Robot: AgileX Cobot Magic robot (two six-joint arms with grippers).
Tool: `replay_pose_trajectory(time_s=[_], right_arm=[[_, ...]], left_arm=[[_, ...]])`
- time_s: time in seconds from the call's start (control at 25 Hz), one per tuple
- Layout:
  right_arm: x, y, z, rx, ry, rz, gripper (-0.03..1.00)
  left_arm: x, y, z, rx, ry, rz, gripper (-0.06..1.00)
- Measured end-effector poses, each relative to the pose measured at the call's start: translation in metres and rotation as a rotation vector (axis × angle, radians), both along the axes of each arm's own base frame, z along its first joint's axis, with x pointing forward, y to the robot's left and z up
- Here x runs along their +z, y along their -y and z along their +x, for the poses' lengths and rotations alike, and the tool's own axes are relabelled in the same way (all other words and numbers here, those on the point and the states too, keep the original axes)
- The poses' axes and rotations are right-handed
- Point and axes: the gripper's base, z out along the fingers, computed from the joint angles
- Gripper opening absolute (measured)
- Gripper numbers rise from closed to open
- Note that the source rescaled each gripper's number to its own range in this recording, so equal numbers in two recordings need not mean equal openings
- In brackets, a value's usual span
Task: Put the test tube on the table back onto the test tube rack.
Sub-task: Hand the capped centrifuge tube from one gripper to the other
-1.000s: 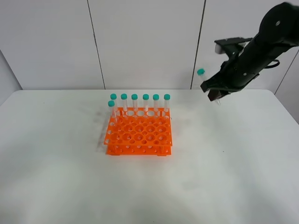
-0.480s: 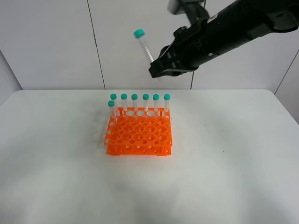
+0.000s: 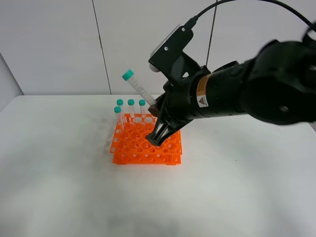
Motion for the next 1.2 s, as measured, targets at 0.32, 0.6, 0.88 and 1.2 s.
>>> replay_pose_trajectory(time_s=[0.32, 0.6, 0.88, 1.2], right_arm=[[-0.036, 0.033, -0.057, 0.144, 0.087, 0.39, 0.04], [-0.067, 0.074, -0.095, 0.085, -0.021, 0.451, 0.04], [-0.076, 0.096, -0.111, 0.04, -0.044, 0.442, 0.04], [-0.073, 0.097, -0.111, 0.052, 0.018, 0.429, 0.04]], left_arm=[[0.0, 0.0, 0.0, 0.0, 0.0, 0.0, 0.98], [0.0, 0.0, 0.0, 0.0, 0.0, 0.0, 0.98], [0.0, 0.0, 0.0, 0.0, 0.0, 0.0, 0.98], [0.0, 0.0, 0.0, 0.0, 0.0, 0.0, 0.98]])
